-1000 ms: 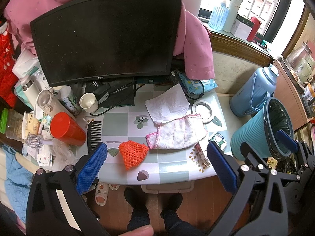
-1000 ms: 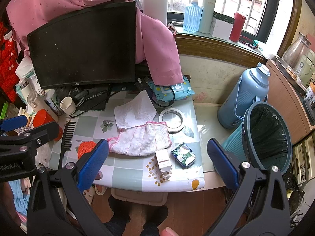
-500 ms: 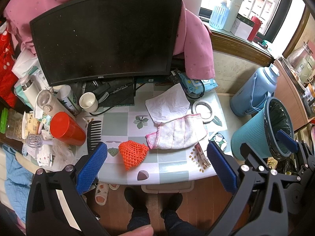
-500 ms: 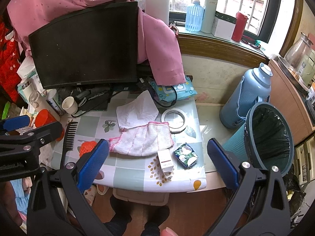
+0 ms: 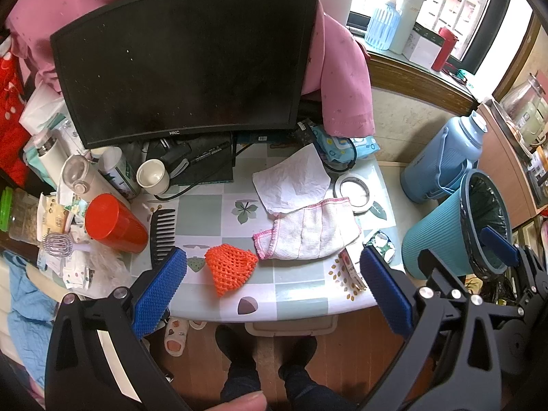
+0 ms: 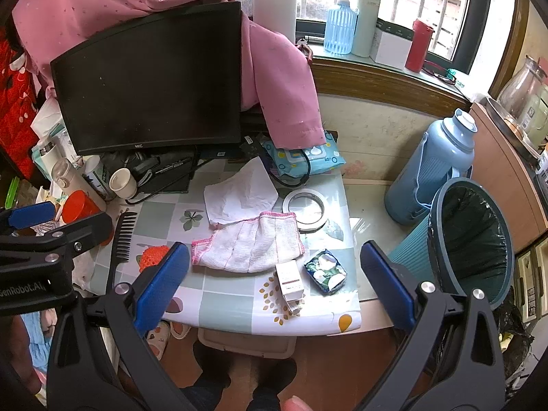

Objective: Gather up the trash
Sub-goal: 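Grasp the orange mesh net with the left tool while the right tool grasps the pink-edged cloth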

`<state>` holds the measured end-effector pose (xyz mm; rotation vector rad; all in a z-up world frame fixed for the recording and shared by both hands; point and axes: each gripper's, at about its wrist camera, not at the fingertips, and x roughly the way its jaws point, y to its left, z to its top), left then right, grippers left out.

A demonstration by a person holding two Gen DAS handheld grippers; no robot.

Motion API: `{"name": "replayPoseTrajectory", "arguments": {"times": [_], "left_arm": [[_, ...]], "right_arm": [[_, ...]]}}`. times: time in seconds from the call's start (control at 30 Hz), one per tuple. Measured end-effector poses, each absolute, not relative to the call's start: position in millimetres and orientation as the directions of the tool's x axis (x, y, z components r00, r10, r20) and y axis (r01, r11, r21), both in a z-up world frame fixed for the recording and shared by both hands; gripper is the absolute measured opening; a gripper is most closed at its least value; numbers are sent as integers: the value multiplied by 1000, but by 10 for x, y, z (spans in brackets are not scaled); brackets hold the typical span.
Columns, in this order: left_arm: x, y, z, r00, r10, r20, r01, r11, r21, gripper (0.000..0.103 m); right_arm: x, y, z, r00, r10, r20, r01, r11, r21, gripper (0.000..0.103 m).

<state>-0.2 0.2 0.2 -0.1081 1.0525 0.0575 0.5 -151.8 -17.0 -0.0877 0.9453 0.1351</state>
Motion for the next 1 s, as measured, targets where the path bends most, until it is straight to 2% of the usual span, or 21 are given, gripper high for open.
{"name": "replayPoseTrajectory", "arguments": {"times": [0.53, 1.0], "left_arm": [[2, 106, -172, 466, -17, -885, -122, 989, -84, 98], [-33, 595, -558, 374, -78, -924, -137, 981, -138, 98]], "right_arm": [[21, -1439, -277, 556, 94, -826, -170, 985, -2, 99], [-59, -1109, -522, 500, 55, -864, -152, 988, -25, 99]]}}
